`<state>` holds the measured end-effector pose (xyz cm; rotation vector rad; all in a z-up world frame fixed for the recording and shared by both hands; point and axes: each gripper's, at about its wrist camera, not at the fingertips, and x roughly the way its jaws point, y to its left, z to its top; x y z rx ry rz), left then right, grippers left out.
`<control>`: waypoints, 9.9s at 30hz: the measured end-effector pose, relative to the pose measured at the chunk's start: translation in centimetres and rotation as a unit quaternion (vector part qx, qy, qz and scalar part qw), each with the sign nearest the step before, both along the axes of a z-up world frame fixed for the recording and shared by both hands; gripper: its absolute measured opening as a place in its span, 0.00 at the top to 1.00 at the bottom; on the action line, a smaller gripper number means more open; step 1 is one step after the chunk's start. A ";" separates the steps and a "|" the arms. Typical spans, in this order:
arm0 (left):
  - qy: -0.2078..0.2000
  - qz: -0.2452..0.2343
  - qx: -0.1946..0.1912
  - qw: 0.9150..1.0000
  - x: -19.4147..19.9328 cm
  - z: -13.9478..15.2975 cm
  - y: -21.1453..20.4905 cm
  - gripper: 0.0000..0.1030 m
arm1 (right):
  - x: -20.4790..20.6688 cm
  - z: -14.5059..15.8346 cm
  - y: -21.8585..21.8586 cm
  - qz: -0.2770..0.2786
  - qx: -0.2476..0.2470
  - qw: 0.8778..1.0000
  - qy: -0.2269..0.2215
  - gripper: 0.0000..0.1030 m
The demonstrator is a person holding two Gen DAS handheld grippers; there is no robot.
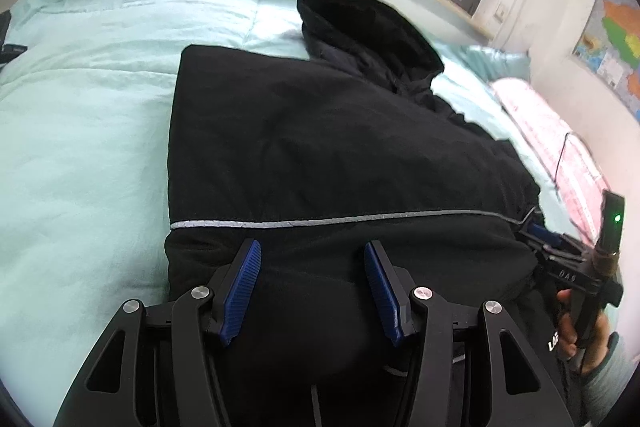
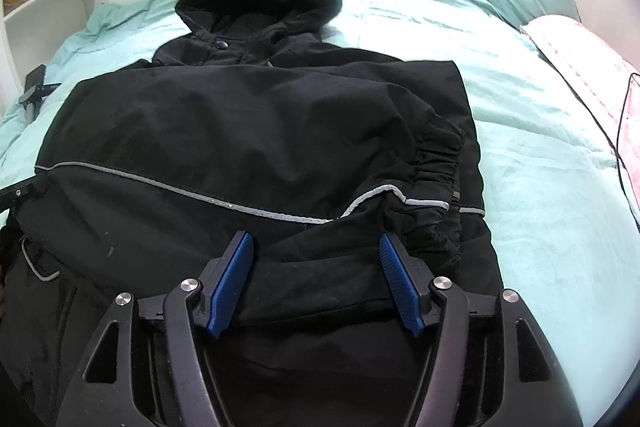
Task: Fold large clothes
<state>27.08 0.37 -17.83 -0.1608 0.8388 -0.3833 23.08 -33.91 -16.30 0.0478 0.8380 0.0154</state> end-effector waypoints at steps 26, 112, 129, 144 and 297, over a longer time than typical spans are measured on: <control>0.012 0.018 0.017 1.000 14.7 20.6 -2.0 0.40 | 15.7 20.8 -5.9 -0.044 0.118 0.990 0.060 0.34; 0.124 -0.036 -0.051 0.990 39.2 1.4 -9.4 0.55 | 45.5 2.9 6.1 0.175 0.024 0.977 0.116 0.48; 0.181 -0.059 -0.093 0.977 37.7 -0.7 -9.0 0.54 | 37.9 0.5 -0.5 0.149 0.085 0.970 0.170 0.48; 0.064 -0.101 -0.052 0.991 41.1 9.8 -6.0 0.31 | 43.8 10.6 -1.4 0.174 0.105 0.974 0.097 0.36; 0.056 -0.076 -0.275 0.957 -21.8 2.5 13.4 0.48 | -26.6 5.9 -12.7 -0.039 0.098 0.994 0.016 0.40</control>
